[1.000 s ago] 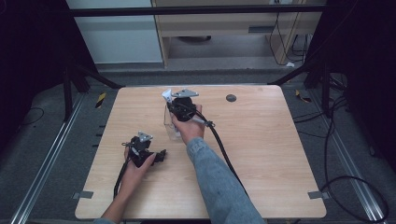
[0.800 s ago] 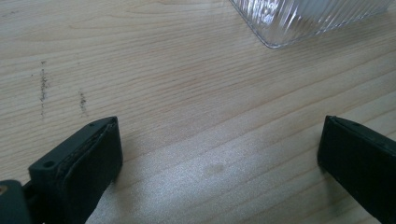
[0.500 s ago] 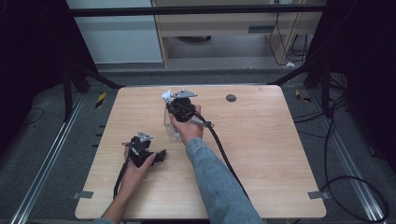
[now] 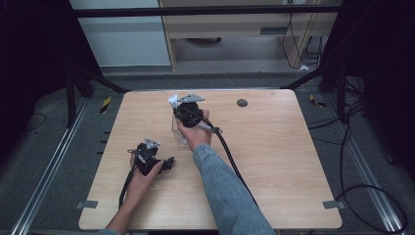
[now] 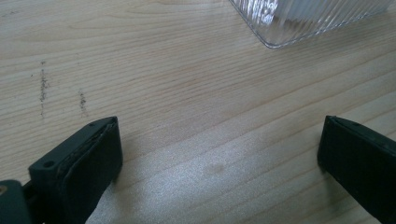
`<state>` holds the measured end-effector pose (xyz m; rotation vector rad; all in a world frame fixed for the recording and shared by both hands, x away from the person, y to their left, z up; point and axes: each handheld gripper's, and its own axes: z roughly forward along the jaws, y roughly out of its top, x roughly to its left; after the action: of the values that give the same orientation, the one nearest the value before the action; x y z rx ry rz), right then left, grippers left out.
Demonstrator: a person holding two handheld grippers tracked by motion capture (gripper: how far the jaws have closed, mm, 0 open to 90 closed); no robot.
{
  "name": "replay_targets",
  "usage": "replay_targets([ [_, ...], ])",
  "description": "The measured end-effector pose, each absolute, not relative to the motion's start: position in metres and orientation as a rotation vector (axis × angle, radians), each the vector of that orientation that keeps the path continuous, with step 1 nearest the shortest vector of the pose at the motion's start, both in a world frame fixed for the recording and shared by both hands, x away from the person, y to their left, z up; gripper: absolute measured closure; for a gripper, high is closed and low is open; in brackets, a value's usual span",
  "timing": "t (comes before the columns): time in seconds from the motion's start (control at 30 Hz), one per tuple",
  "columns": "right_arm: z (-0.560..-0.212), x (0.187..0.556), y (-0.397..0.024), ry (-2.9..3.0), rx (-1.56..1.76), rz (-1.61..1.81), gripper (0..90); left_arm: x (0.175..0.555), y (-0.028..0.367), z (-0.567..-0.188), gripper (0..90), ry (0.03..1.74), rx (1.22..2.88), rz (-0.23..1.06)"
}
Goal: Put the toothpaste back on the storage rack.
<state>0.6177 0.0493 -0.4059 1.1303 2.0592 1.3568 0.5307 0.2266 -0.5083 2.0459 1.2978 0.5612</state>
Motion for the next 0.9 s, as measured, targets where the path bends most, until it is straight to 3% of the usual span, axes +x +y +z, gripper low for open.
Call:
replay_targets([
  [0.9,-0.4061,0.6229,0.0516,2.058,1.163,1.358,76.8,0.5307,0.2267,-0.5083,0.0,1.298,2.046,0.561],
])
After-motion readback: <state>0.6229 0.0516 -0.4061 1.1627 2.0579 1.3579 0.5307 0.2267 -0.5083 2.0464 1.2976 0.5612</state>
